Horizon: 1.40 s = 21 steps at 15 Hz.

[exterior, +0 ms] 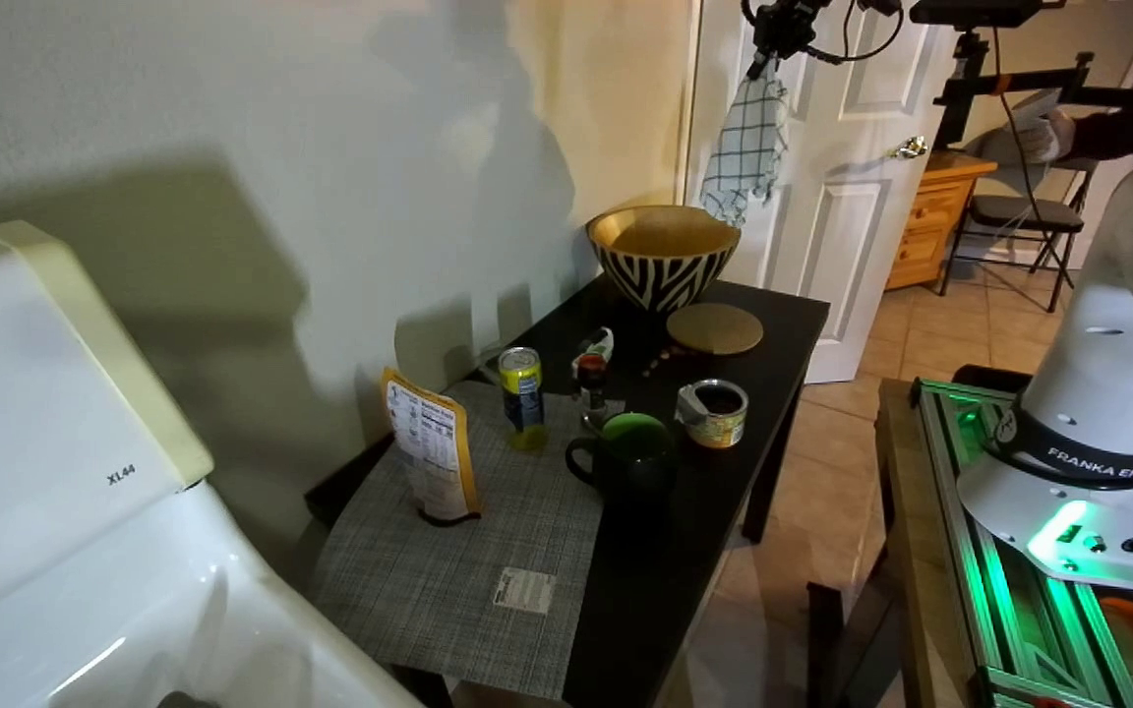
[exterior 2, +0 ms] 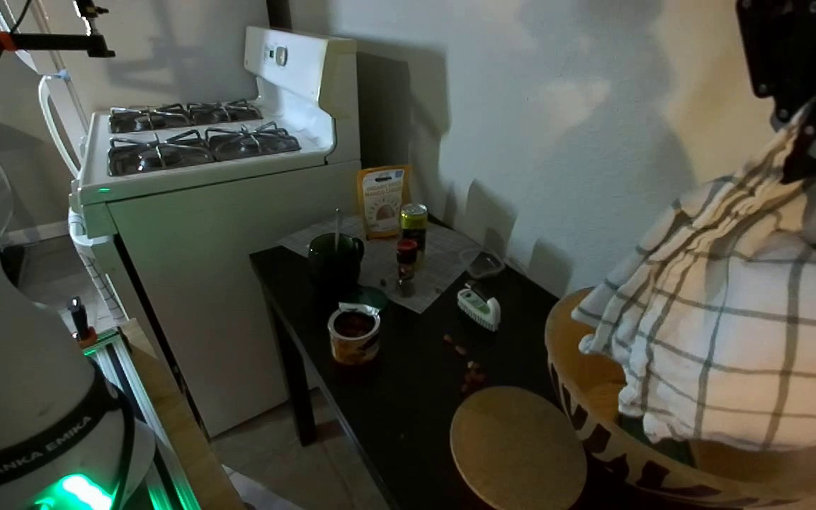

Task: Put the towel into the bowl

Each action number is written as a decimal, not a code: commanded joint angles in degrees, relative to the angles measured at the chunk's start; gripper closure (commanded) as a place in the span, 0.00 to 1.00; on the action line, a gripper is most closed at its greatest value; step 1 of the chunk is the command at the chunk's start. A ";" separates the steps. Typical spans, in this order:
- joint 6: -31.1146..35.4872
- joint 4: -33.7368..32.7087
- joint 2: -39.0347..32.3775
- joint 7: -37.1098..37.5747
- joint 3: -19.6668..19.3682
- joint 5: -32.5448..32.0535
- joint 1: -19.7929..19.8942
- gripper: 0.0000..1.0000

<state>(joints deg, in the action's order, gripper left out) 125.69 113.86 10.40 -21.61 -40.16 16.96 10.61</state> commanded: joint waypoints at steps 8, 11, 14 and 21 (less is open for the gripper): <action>-8.66 -25.38 -30.87 0.42 12.53 15.61 14.74 0.99; -9.08 -25.91 -33.60 1.10 17.72 12.45 17.68 0.99; -8.54 -25.18 -35.19 1.84 20.37 8.26 18.93 0.63; -2.54 -10.38 -21.64 1.08 19.80 0.72 18.30 0.12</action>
<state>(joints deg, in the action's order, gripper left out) 119.65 92.51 -21.83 -20.41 -20.12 22.12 29.34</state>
